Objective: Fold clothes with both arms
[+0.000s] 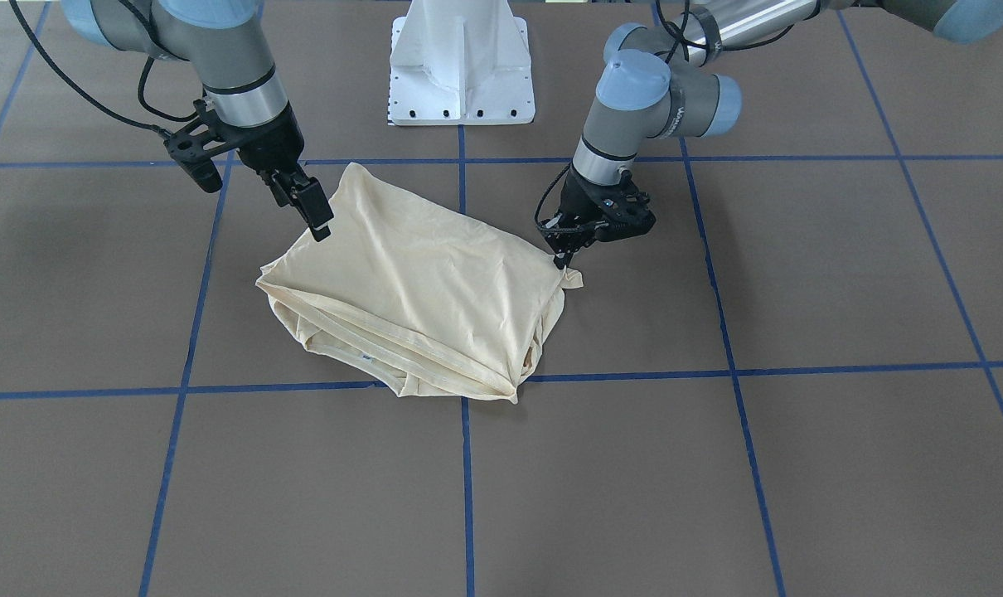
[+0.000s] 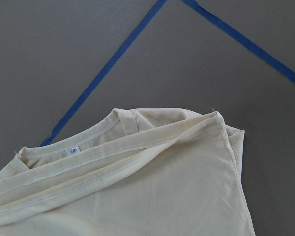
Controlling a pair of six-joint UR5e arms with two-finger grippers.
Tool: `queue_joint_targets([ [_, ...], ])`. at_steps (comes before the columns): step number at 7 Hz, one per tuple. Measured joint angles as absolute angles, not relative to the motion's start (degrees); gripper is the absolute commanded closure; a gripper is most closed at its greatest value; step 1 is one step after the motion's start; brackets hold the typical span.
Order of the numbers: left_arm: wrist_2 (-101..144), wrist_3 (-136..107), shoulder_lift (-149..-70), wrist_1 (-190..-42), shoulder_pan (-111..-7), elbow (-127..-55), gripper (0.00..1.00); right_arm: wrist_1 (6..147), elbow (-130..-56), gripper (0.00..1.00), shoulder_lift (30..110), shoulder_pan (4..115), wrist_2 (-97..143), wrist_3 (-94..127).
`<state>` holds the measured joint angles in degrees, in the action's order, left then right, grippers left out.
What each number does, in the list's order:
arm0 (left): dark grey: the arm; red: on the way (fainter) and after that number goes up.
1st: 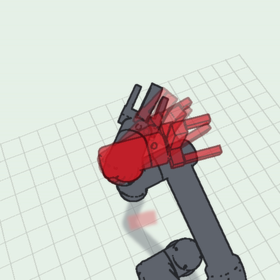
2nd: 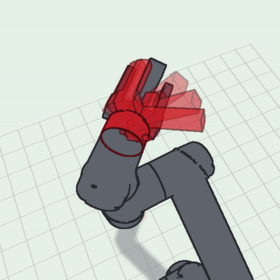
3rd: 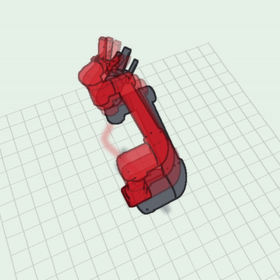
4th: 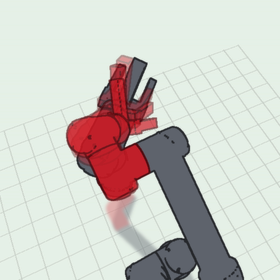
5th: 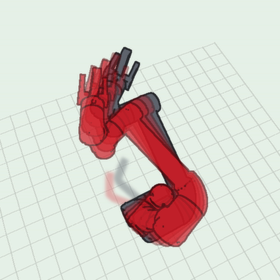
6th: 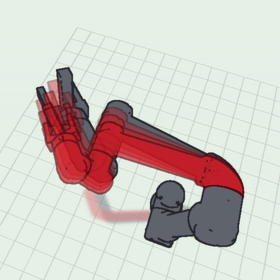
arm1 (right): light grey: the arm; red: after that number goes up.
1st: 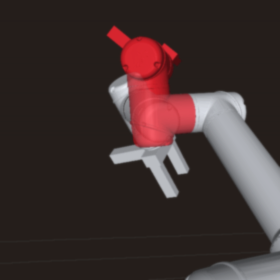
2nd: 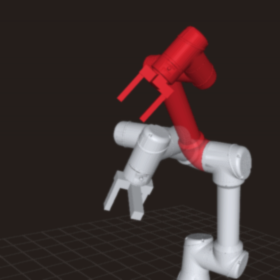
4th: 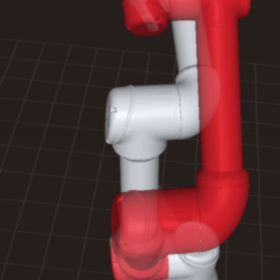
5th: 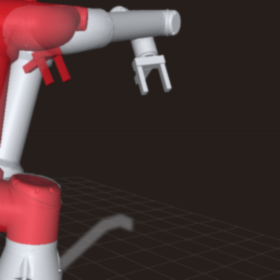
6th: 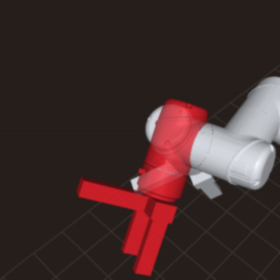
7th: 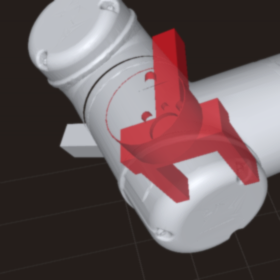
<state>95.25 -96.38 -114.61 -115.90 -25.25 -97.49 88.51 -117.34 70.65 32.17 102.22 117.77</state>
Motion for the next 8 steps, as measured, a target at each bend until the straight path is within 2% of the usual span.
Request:
queue_joint_targets([
  [4,95.2,-87.0,-114.7,-115.5,-31.7,-96.9,1.00,88.6,-117.5,0.00,70.7,32.4,102.1,117.8],
  [5,95.1,-82.2,-116.0,-115.8,-34.9,-94.1,1.00,88.6,-117.5,0.00,70.7,32.6,102.1,117.8],
  [7,94.8,-76.8,-122.9,-121.4,-40.0,-81.7,0.96,88.8,-117.4,0.00,70.7,33.8,102.0,117.6],
  [8,94.6,-74.7,-126.8,-126.7,-41.9,-73.7,0.69,88.9,-117.3,0.00,70.6,34.4,101.9,117.6],
])
